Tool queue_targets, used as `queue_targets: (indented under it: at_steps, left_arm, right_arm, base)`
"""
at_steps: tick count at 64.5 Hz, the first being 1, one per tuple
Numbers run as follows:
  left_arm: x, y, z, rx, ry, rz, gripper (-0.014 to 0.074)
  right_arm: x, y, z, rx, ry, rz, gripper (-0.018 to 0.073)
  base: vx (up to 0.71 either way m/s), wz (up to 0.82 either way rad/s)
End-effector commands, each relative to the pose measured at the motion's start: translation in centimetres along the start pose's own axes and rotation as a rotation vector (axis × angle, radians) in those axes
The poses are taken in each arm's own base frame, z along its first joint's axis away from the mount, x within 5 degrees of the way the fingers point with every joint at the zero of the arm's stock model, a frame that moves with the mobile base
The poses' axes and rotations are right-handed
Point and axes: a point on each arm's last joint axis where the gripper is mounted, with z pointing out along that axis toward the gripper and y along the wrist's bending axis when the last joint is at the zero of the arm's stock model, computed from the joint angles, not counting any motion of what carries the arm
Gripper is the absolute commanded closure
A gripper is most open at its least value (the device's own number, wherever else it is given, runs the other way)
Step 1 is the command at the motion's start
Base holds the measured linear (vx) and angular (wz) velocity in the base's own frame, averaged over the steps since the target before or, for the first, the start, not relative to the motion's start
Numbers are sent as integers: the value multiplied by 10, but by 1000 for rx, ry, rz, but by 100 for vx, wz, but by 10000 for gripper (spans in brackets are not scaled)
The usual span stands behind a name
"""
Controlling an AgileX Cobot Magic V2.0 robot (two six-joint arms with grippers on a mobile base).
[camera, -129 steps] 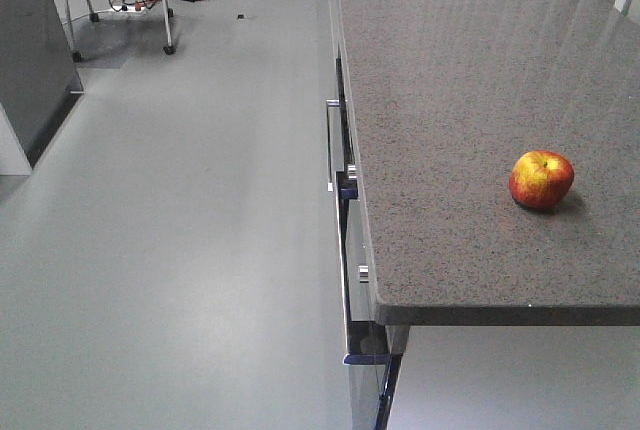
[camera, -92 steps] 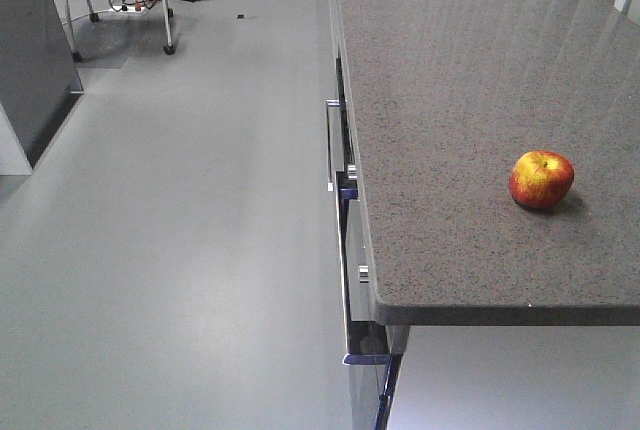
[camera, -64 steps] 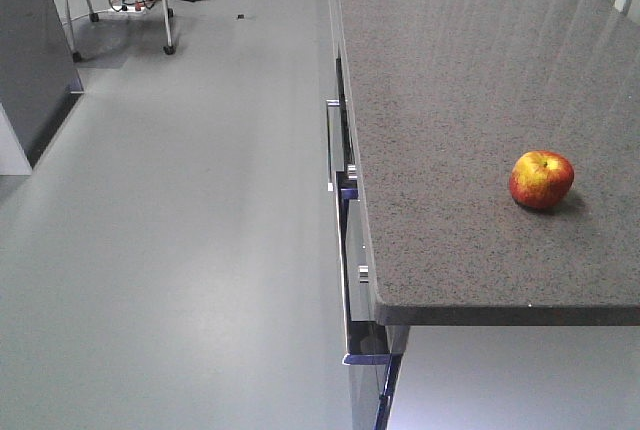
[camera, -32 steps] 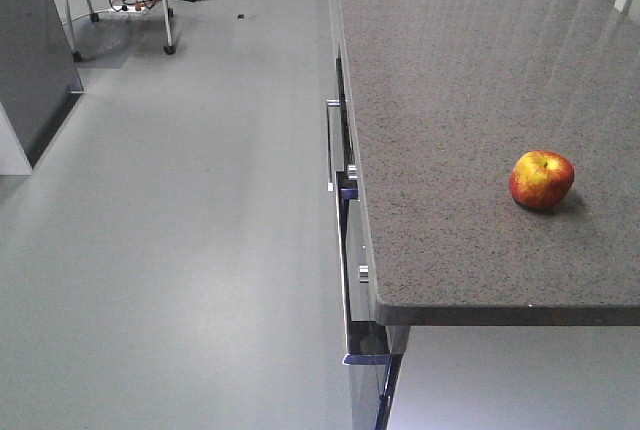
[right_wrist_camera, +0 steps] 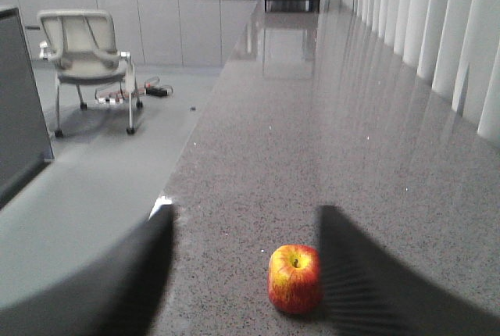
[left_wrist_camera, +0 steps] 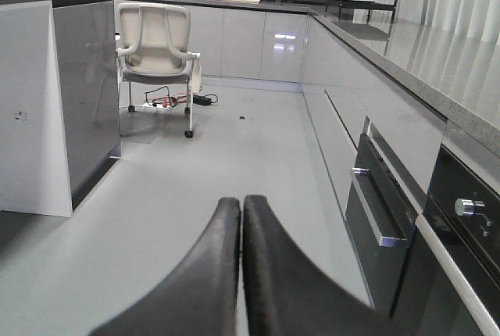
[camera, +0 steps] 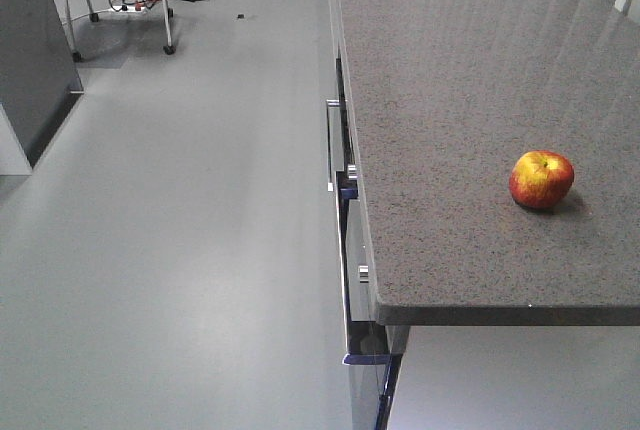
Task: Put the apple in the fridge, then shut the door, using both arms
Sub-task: 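Lower the open right gripper over the red-yellow apple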
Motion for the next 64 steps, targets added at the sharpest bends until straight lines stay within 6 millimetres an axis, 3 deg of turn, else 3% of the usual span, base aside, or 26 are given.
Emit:
queue_targets:
  at_steps: [1, 19, 42, 51, 64]
  left_arm:
    - [2, 1, 0, 5, -54, -12, 603]
    - [2, 1, 0, 5, -54, -12, 603]
    - [2, 1, 0, 5, -54, -12, 603]
    - [2, 1, 0, 5, -54, -12, 603]
    - [2, 1, 0, 5, -54, -12, 603]
  right_arm:
    - [-14, -2, 15, 13, -50, -16, -144]
    - [-6, -3, 56, 6, 77, -6, -142]
    - [-47, -6, 106, -10, 200, 3, -108]
    - [-55, -8, 136, -6, 244, -2, -101]
    - [-44, -15, 186, 50, 377, -12, -95]
  base:
    - [0, 0]
    - [0, 0]
    - [0, 0]
    - [0, 0]
    - [0, 0]
